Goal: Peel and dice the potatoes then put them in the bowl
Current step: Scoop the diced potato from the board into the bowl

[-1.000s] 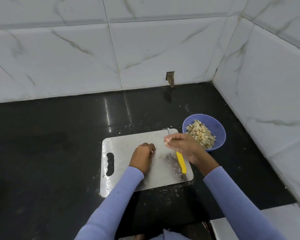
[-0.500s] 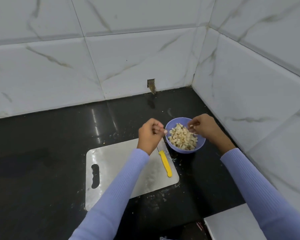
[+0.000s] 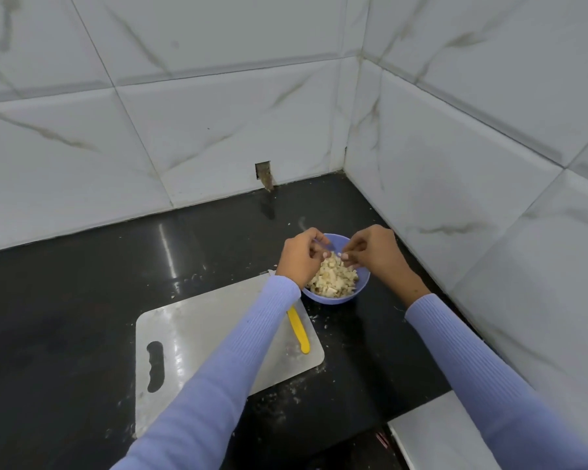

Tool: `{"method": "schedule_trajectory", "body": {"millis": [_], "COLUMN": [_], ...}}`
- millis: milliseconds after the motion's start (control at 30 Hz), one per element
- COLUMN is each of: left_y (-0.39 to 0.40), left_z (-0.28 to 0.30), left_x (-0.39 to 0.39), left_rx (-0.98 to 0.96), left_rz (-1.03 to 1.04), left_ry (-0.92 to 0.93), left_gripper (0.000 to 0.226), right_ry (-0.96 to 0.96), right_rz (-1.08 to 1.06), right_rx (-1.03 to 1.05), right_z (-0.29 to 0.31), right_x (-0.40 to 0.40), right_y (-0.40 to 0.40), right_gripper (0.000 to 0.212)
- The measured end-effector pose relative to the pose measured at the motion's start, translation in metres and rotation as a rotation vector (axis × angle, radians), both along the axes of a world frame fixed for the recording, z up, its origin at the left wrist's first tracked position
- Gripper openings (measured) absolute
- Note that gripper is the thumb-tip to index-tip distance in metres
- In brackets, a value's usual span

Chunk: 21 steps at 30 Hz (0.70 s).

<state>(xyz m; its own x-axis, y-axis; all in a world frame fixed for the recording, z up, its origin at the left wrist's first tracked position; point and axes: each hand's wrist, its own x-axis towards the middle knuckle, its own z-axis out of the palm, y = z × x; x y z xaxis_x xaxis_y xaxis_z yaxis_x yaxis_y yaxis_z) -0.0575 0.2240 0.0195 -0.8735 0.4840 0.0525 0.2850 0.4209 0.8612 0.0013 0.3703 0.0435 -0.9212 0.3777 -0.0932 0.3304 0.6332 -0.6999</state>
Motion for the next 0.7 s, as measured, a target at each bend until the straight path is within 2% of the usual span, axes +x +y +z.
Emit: {"method": "schedule_trajectory", "body": {"millis": [67, 133, 233, 300, 400, 500, 567, 700], "left_y": [0.001, 0.003, 0.006, 0.008, 0.011, 0.011, 0.011, 0.007], "left_z": [-0.003, -0.005, -0.007, -0.007, -0.009, -0.01, -0.011, -0.013], "left_x": [0.0, 0.001, 0.001, 0.001, 0.001, 0.0, -0.002, 0.0], "left_rx": [-0.01, -0.009, 0.026, 0.04, 0.045, 0.008, -0.039, -0.119], "left_rz": [0.003, 0.002, 0.009, 0.019, 0.017, 0.0, -0.018, -0.053], "left_ry": [0.052, 0.079, 0.099, 0.103, 0.11, 0.088, 0.07, 0.141], "left_gripper": [0.031, 0.035, 0.035, 0.037, 0.045, 0.046, 0.045, 0.044], "right_ry": [0.016, -0.062, -0.099, -0.014, 0.176, 0.225, 0.254, 0.023], "right_rz": [-0.014, 0.03, 0.172, 0.176, 0.065, 0.009, 0.015, 0.106], "right_rx": [0.078, 0.048, 0.02, 0.085, 0.148, 0.197, 0.203, 0.265], "right_z": [-0.003, -0.005, -0.006, -0.007, -0.012, -0.015, -0.017, -0.021], "right_x": [-0.001, 0.0, 0.002, 0.004, 0.005, 0.008, 0.007, 0.008], "right_y": [0.003, 0.006, 0.008, 0.008, 0.006, 0.004, 0.004, 0.002], "right_gripper": [0.009, 0.009, 0.022, 0.026, 0.021, 0.018, 0.009, 0.015]}}
